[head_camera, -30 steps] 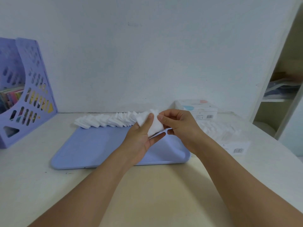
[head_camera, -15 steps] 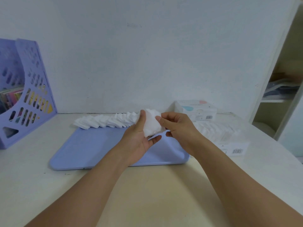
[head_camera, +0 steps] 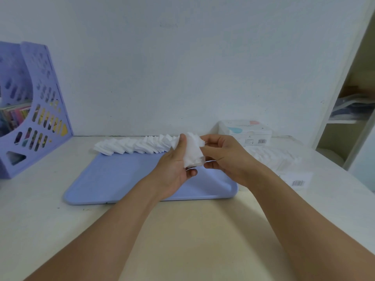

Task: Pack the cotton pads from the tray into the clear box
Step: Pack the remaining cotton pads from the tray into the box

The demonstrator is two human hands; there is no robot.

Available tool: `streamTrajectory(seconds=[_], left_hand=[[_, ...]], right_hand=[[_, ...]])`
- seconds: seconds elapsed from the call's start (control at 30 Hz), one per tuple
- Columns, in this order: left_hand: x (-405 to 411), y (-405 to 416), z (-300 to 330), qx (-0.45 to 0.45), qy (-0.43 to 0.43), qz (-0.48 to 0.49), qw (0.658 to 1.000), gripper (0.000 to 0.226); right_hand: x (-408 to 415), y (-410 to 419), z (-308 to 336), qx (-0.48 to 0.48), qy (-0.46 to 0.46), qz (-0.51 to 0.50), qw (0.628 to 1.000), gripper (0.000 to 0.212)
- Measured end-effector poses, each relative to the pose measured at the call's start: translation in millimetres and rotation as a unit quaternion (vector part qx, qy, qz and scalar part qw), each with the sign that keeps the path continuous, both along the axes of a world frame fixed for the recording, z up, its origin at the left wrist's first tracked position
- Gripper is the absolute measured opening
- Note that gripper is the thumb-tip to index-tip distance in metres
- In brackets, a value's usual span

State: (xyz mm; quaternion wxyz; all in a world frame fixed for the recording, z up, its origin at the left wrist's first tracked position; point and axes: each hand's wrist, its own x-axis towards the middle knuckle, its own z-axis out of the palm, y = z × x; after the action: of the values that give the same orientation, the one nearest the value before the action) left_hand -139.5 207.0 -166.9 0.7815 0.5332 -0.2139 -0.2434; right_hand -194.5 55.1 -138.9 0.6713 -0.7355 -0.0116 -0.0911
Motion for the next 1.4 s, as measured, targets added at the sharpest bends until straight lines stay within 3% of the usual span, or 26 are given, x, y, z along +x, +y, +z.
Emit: streamTrajectory(seconds=[0.17,0.3,0.43,0.6,0.7,0.8,0.93,1.1,1.2,1.3,1.4], left_hand=[[-1.6,-2.9,-1.3,0.048,-0.01,0.068,0.996,0.059],[-1.6,-4.8,-1.8,0.064,-0.036,0.191,0.979,0.037],[-6.2,-6.0,1.2,0.034,-0.005,0.131,0.991,0.042],[-4.7,-3.1,2.6,-0.025,0.034,0.082,0.996,0.035],[0.9,1.4,2.0,-0.044,0.054,0.075,0.995,0.035],[0.2,0.2,1.5,-0.037,0.026,0.093,0.995,0.038],[-3.1,-3.6,-2.4,0.022,-0.072,0.145,0.987,0.045],[-7.4,-7.9,-4.1,0.015,-0.034,0.043,0.998,0.068],[-7.2,-5.5,-0.9,-0.002,0.016,-0.017,1.0,0.057],[-4.8,5.0,5.7,-0.005,0.036,-0.068,0.997,0.048],[-6.2,12.3,8.8,0.001,0.035,-0.113,0.993,0.043]], right_hand=[[-2.4,2.9,0.4,-0.032,-0.02,-0.016,0.999,0.024],[-0.1,3.4,-1.5,-0.16,-0.098,-0.118,0.975,0.023],[1.0,7.1,-7.0,-0.215,-0.123,-0.138,0.959,0.022],[1.6,8.4,-7.7,-0.179,-0.1,-0.103,0.973,0.018],[2.6,7.7,-7.8,-0.138,-0.08,-0.132,0.978,0.021],[0.5,4.5,-5.0,-0.11,-0.074,-0.152,0.979,0.023],[-3.9,5.0,0.7,-0.175,-0.096,-0.164,0.966,0.02],[-6.7,17.9,-1.0,-0.217,-0.103,-0.115,0.964,0.026],[-8.5,14.3,3.3,-0.199,-0.073,-0.026,0.977,0.047],[-11.2,3.0,6.7,-0.285,-0.085,0.009,0.955,0.078],[-12.3,4.1,4.7,-0.32,-0.118,-0.005,0.94,0.081]])
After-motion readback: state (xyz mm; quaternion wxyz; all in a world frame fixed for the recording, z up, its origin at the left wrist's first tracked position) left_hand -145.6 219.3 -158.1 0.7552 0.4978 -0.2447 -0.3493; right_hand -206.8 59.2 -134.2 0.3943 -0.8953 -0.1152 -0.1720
